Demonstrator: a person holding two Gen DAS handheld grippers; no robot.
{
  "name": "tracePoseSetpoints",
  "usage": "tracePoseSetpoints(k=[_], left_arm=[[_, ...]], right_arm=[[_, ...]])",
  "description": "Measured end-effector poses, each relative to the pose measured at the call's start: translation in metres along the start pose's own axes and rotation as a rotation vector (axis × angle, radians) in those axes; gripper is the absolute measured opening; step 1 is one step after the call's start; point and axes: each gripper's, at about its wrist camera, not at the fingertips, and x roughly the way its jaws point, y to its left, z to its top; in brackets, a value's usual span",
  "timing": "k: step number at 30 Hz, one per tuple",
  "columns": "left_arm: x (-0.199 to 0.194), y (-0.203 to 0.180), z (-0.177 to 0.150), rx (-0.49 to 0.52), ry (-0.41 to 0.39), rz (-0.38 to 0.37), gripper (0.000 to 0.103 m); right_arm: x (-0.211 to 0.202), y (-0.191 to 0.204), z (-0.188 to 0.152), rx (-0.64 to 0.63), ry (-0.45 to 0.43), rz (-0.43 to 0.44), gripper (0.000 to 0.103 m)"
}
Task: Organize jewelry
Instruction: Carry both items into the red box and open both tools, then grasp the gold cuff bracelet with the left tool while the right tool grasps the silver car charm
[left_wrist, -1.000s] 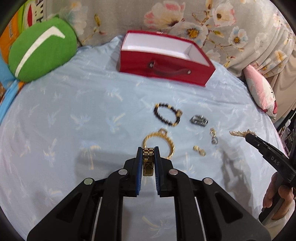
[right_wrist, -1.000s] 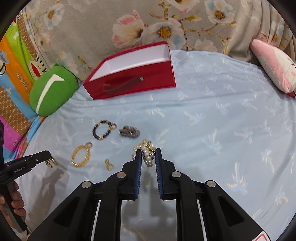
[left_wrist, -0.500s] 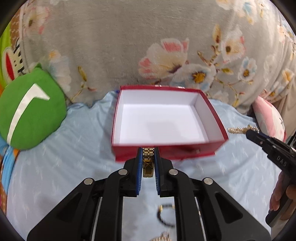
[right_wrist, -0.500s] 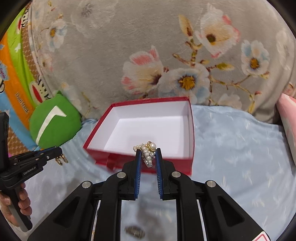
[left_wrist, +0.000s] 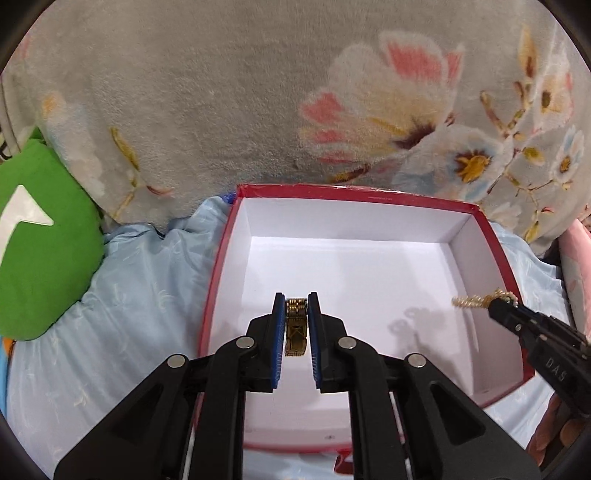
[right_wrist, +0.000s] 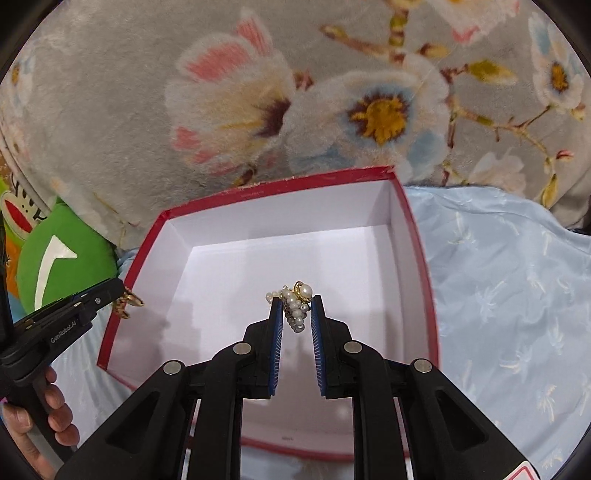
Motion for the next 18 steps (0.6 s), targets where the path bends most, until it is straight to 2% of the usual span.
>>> tracePoseSetpoints(k=[4, 6, 8, 12, 16, 18], left_arm=[[0.015, -0.002, 0.005, 0.014, -0.004, 0.023, 0.012], [0.021, -0.002, 0.007, 0.012, 0.005, 0.024, 0.019], [0.026, 0.000, 0.008, -0.004, 0.012, 0.018, 0.033], [0.026, 0.004, 0.004, -0.013, 0.006, 0.031, 0.048], [0.006, 0.010, -0.007, -0.006, -0.009, 0.036, 0.051], [-0.013, 0.014, -0.017, 0.005, -0.018, 0.038, 0.052]], right_arm=[[0.013, 0.004, 0.000, -0.025, -0.002, -0.015, 0.016], [0.017, 0.004, 0.000, -0.033, -0.009, -0.021, 0.016], [0.020, 0.003, 0.000, -0.034, -0.011, -0.025, 0.016], [0.018, -0.001, -0.003, -0.032, -0.019, -0.027, 0.016], [-0.007, -0.001, -0.015, -0.037, -0.044, -0.017, 0.016], [-0.033, 0.003, -0.026, -0.064, -0.068, -0.010, 0.016]])
